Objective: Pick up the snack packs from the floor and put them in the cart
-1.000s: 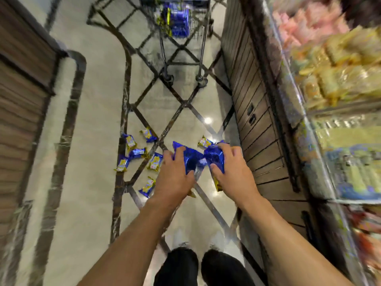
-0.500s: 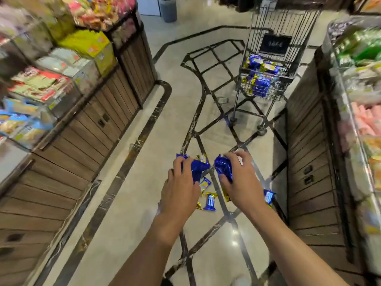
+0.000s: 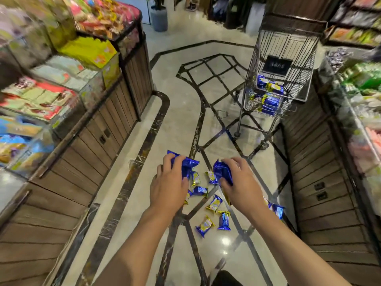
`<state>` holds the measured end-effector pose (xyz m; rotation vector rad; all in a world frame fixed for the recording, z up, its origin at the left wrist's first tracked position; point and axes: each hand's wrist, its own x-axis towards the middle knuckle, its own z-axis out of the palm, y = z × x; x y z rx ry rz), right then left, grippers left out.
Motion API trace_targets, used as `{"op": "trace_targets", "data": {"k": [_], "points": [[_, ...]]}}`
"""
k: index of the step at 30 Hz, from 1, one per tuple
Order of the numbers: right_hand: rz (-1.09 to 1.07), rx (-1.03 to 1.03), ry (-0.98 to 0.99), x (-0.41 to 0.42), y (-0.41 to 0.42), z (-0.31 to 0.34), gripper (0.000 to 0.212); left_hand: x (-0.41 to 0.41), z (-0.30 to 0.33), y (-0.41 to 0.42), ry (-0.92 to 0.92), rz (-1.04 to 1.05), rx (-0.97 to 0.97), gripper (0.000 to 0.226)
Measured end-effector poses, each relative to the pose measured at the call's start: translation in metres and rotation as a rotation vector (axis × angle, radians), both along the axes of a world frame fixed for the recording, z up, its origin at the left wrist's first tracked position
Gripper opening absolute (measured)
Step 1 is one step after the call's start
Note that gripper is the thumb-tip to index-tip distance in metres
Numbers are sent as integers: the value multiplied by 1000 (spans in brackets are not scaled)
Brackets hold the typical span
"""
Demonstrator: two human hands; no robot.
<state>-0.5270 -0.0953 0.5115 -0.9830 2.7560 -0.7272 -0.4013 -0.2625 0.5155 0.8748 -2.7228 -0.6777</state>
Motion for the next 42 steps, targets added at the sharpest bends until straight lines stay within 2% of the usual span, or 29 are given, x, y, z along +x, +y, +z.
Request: {"op": "trace_targets", "data": {"k": [7,15,20,32,37,42], "points": [[-21,-26,8,-46,-121,5,50,-54,8,-101,6,33,-45,57],[18,-162,-35,-138,-246,8,49,-138,28,-220,-5,63,-90,56],[-53,-167,-4,-191,-312,19,51,-199,42,-288,17,53,-89,58],[-373,-114,85,-341,-469,26,53,-390,29,-484,45,-267,-136,58],[-495,-117,77,-399,-489,41,51,-476,41,-513,70,-399,-116,59],[-647,-116,80,-473,-488,27,49,-573,31,-511,63,-548,-85,59]]}}
